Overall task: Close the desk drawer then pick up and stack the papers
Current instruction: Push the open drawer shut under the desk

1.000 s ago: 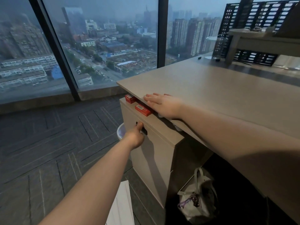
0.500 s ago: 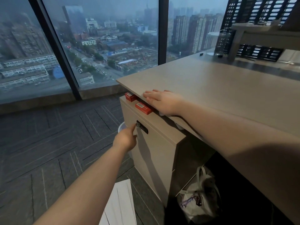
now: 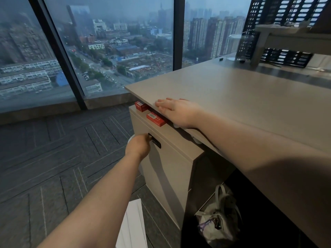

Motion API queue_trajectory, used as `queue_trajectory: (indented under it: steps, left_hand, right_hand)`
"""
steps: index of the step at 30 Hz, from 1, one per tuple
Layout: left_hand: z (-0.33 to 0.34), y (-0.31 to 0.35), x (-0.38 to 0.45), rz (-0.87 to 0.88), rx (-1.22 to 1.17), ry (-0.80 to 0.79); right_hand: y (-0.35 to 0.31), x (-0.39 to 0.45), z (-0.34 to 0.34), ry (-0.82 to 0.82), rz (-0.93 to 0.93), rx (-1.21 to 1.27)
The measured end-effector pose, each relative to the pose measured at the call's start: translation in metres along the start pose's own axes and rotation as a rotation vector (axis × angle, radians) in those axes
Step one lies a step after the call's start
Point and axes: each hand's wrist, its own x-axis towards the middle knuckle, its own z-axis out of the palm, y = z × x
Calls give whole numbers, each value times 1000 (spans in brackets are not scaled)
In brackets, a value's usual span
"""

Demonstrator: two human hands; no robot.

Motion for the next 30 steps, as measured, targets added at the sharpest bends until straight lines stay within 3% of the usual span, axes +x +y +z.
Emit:
queue_trajectory:
  steps: [14, 20, 30]
  left_hand:
    - [0, -3, -6, 38, 67, 58]
    - [-9, 0, 0, 32, 101, -10]
    - [-40, -51, -18, -135, 105, -92]
  right_hand:
    - [-1, -1, 1, -7, 6, -14]
    - [-2, 1, 2, 27, 25, -9]
    - [-21, 1, 3, -1, 60, 16]
